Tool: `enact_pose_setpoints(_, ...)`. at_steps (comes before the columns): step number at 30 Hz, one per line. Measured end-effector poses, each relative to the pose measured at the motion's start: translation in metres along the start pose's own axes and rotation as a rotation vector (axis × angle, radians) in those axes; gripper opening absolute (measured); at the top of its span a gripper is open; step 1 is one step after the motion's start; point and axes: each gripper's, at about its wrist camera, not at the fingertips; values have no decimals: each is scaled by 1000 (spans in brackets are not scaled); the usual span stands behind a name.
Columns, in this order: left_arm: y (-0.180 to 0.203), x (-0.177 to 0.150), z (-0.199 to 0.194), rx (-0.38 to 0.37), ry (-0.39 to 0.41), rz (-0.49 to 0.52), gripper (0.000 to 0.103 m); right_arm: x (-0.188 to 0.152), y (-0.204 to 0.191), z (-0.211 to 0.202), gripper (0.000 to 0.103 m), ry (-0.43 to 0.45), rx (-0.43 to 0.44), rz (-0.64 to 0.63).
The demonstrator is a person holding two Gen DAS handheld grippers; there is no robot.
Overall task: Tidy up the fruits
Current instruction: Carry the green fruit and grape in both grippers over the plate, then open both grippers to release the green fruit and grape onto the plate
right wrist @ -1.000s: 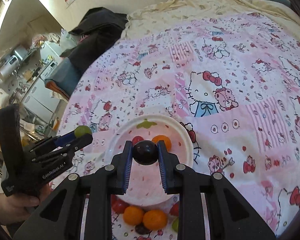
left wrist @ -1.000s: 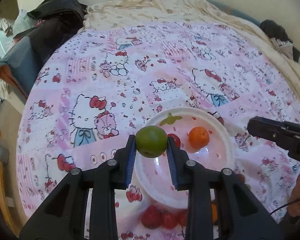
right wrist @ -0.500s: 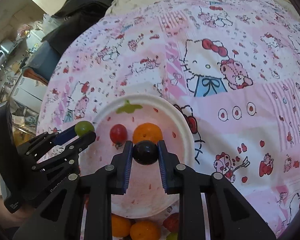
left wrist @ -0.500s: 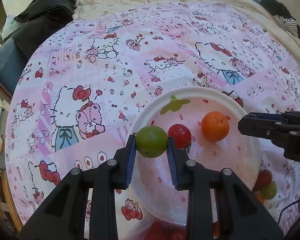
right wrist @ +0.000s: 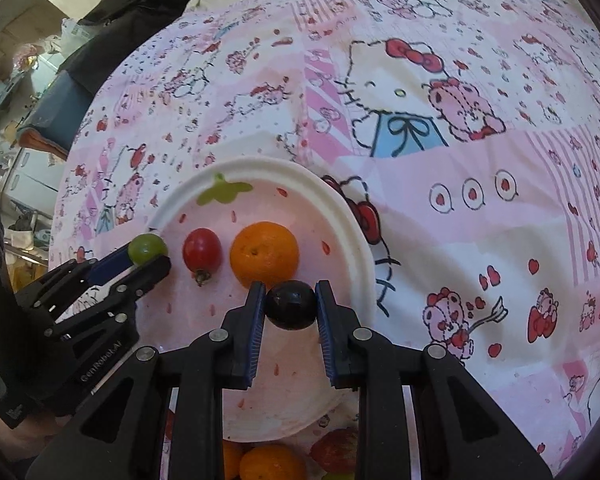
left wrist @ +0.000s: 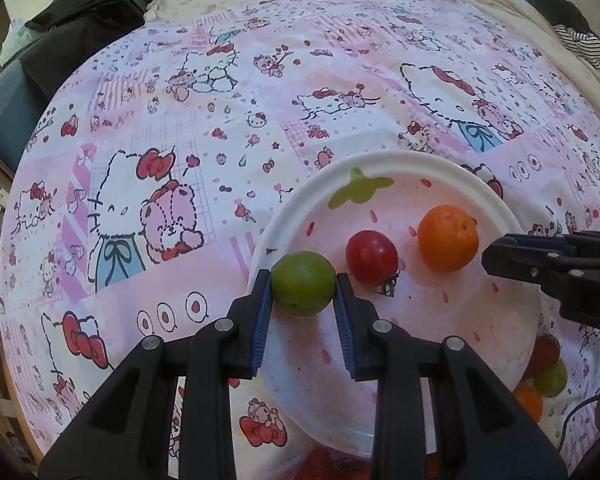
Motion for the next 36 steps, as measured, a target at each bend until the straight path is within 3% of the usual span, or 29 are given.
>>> enact_pose_setpoints(11, 6, 0, 3, -9, -21, 18, 29, -3, 5, 5, 28, -24, -28, 16)
enact_pose_setpoints(17, 10, 1, -4, -6, 14, 27, 61, -3, 5, 7, 29, -37, -14, 22)
enact_pose_setpoints(21, 10, 3, -9, -30, 27, 21, 69, 0, 3, 3, 31, -19, 46, 45)
enact_pose_setpoints(22, 10, 4, -9, -37, 25, 16, 69, 1, 2, 0, 34, -9, 49, 44)
enact_pose_setpoints(24, 9, 5, -10, -34, 26, 3, 71, 5, 1, -8, 75, 31, 71, 59)
enact_pose_setpoints(25, 7, 6, -13, -38, 35, -13, 71, 6, 1, -14, 82, 66, 71, 66)
enact_pose_setpoints(27, 7, 7, -16, -50, 45, -26, 77, 9, 1, -21, 85, 97, 70, 64)
enact_pose_setpoints(36, 5, 8, -33, -40, 95, -48, 77, 18, -8, -42, 85, 173, 108, 37)
Point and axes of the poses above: each gripper's, at about its wrist camera, not at the fingertips, and z roughly the way its jaws point, y to its right, x to its top, and after that the axes turned 7 degrees about y, right-handed
